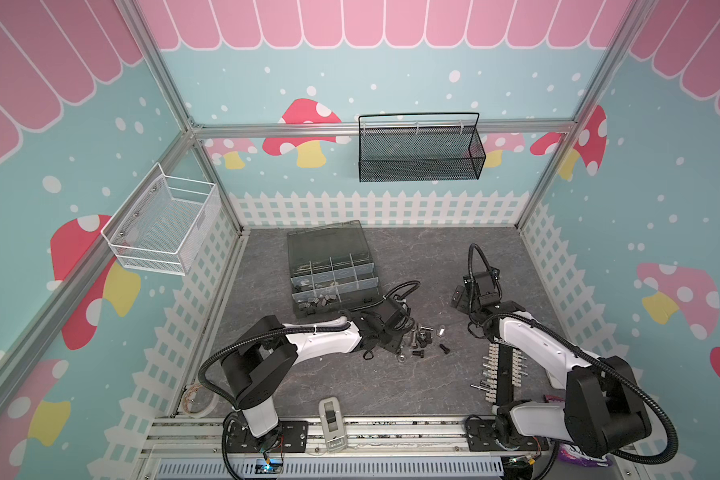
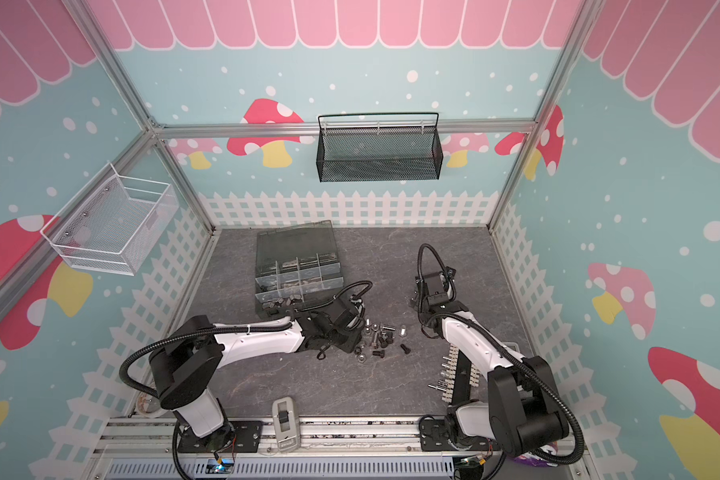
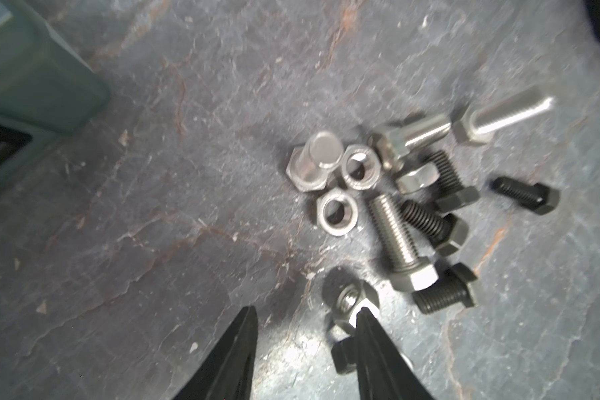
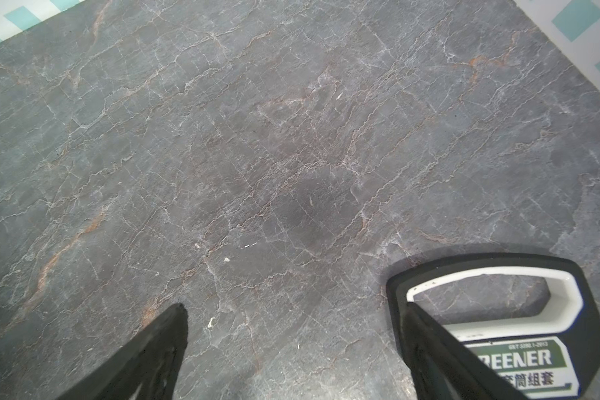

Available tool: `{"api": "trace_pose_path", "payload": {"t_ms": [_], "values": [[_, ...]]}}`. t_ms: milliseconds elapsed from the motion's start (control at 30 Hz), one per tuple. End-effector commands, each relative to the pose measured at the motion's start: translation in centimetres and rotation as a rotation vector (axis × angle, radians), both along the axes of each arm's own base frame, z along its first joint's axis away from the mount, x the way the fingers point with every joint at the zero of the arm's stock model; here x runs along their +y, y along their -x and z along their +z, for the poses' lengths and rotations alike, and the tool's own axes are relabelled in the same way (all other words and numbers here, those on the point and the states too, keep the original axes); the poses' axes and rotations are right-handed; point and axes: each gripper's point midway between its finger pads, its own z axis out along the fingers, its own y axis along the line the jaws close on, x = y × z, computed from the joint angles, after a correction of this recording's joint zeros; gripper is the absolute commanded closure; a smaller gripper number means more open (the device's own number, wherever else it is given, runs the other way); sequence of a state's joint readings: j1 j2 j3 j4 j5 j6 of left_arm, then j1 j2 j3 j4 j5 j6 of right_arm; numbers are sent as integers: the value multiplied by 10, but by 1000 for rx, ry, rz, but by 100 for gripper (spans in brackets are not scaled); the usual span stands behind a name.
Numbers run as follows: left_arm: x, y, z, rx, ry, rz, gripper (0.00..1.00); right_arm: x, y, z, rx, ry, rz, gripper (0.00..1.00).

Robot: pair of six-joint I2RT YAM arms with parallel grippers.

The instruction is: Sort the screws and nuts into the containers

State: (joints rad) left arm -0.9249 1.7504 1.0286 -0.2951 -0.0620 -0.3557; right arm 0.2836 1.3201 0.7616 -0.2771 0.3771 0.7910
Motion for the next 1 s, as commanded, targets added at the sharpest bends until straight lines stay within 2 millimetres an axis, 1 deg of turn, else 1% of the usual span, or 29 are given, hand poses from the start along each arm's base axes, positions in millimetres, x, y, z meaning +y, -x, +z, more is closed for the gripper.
{"api": "trace_pose_path", "payload": {"t_ms": [0, 167, 300, 433, 533, 633, 700, 967], "values": [[8, 11, -11, 30, -25, -9, 53, -3, 8, 0, 2, 2, -24, 3], [11, 14, -14, 40, -33, -12, 53, -2, 8, -3, 10, -5, -22, 3], [6, 16, -15, 50, -27, -25, 54, -1, 8, -5, 19, -7, -20, 2], [2, 19, -17, 65, -21, -34, 54, -2, 8, -3, 12, -5, -23, 3], [3, 21, -13, 63, -13, -31, 54, -3, 9, -3, 10, -1, -25, 2], [-1, 26, -5, 43, -4, -67, 53, -4, 9, -4, 11, 1, -28, 3], [-2, 28, -4, 35, -8, -80, 53, -3, 9, -5, 15, -3, -27, 3], [-8, 29, -8, 52, -8, -77, 53, -2, 9, -7, 21, -6, -23, 3]]}}
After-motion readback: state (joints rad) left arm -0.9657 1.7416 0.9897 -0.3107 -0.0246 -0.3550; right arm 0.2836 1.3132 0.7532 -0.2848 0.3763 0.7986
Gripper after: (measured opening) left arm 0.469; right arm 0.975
